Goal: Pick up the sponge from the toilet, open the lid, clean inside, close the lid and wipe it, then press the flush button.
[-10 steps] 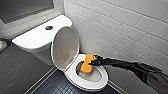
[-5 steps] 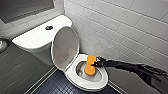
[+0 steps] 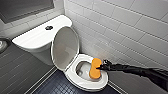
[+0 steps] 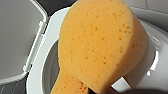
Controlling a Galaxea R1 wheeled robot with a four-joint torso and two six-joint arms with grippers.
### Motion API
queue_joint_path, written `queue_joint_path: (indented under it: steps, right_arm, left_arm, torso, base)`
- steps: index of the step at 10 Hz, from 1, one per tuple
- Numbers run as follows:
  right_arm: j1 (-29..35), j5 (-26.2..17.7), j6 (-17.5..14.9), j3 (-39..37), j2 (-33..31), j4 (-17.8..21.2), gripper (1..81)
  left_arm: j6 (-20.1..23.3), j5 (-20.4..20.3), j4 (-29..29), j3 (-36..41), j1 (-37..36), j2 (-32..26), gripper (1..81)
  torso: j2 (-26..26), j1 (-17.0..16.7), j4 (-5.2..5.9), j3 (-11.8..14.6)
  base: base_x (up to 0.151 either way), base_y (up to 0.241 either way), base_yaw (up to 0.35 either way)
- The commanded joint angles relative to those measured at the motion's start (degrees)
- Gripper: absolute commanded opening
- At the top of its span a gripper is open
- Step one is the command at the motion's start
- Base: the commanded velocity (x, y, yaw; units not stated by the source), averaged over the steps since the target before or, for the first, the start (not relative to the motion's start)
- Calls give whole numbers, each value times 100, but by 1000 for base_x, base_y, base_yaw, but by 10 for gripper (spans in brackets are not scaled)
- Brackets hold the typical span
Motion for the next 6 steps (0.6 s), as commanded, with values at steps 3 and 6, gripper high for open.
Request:
queue_joint_path:
  steps: [3,6]
  right_arm:
    - [283,157,53,1072,-1235,371,10]
    - [-174,359,53,1406,-1640,432,10]
  left_arm:
    - [30,446,81,99,210,18,811]
    - [39,446,90,108,183,71,811]
  torso:
    - [0,0,0,0]
    - [0,0,0,0]
  base:
    - [0,0,0]
    - [0,0,0]
